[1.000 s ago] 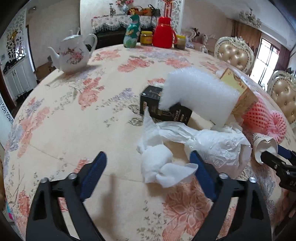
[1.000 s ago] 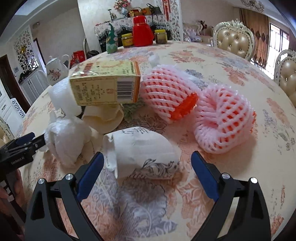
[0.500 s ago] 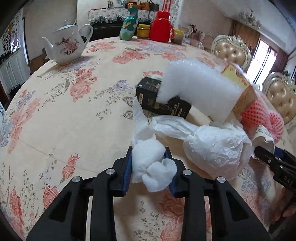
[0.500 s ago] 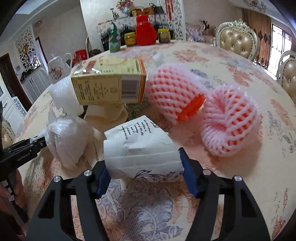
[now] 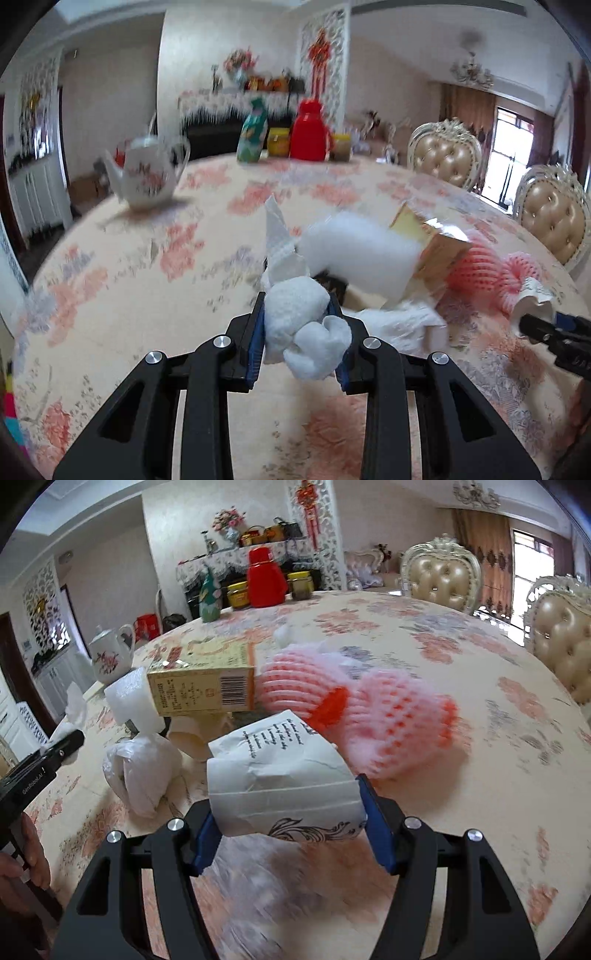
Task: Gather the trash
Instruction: 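Carry the tissue bundle and paper bag over to the pink bin, then open the left tool over the bin while the right tool releases the paper bag, then move both open tools back over the table, then grasp the white plastic bag bundle with the right tool, then grasp a flat white foam sheet with the left tool, then carry the foam sheet and plastic bag over to the pink bin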
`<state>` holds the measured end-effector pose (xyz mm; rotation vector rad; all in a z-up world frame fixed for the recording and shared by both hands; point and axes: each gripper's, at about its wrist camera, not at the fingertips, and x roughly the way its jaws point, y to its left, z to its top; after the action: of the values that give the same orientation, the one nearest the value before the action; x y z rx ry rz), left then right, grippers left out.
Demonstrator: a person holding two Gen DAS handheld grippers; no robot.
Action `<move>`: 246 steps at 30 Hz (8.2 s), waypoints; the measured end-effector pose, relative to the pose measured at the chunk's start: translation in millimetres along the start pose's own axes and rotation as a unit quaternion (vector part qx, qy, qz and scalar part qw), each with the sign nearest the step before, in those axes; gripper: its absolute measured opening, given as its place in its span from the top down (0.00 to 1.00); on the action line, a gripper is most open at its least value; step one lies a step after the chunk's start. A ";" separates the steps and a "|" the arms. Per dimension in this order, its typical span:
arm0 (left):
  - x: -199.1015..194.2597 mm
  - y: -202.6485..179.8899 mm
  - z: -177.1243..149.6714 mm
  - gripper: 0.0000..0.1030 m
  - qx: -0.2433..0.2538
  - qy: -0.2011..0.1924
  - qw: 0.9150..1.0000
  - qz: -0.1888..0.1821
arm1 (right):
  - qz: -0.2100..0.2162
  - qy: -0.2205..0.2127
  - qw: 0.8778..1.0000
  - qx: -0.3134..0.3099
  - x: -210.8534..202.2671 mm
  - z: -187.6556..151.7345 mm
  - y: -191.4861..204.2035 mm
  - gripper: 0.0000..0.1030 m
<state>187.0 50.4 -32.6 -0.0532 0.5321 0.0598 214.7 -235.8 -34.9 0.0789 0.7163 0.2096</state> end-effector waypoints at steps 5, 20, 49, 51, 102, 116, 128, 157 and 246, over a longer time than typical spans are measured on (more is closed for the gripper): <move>-21.3 -26.0 0.3 0.71 0.019 -0.027 0.999 -0.025 | -0.017 -0.009 1.000 0.010 -29.8 -13.7 -24.3 0.38; -60.4 -119.4 -30.3 0.71 0.078 -0.015 0.990 -0.121 | -0.053 -0.038 0.998 0.019 -94.5 -50.9 -73.3 0.38; -83.3 -311.6 -70.2 0.71 0.179 0.015 0.944 -0.275 | -0.160 -0.126 0.976 0.077 -212.6 -117.2 -209.2 0.37; -84.3 -325.8 -71.0 0.71 0.184 0.017 0.939 -0.289 | -0.169 -0.130 0.974 0.082 -219.3 -121.9 -220.1 0.37; -77.3 -516.9 -64.7 0.07 0.209 0.028 0.875 -0.436 | -0.295 -0.157 0.925 0.180 -302.1 -168.1 -370.1 0.25; -65.6 -295.4 -48.7 0.07 0.166 -0.004 0.955 -0.247 | -0.175 -0.140 0.970 0.093 -223.5 -106.5 -233.7 0.25; -51.0 -90.0 -32.7 0.07 0.099 -0.017 0.993 -0.067 | -0.043 -0.078 0.996 -0.001 -115.6 -54.9 -82.6 0.25; -58.7 81.2 -32.6 0.07 -0.050 -0.007 0.997 0.058 | 0.068 0.060 0.991 -0.099 61.3 0.3 137.4 0.67; -96.7 -171.4 -28.1 0.42 0.094 -0.068 0.986 -0.121 | -0.049 -0.121 0.991 0.002 -133.7 -51.1 -59.9 0.79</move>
<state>101.8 -126.4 -1.5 0.0700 0.3896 -0.2225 92.7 -323.4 4.1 0.0724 0.4776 0.1027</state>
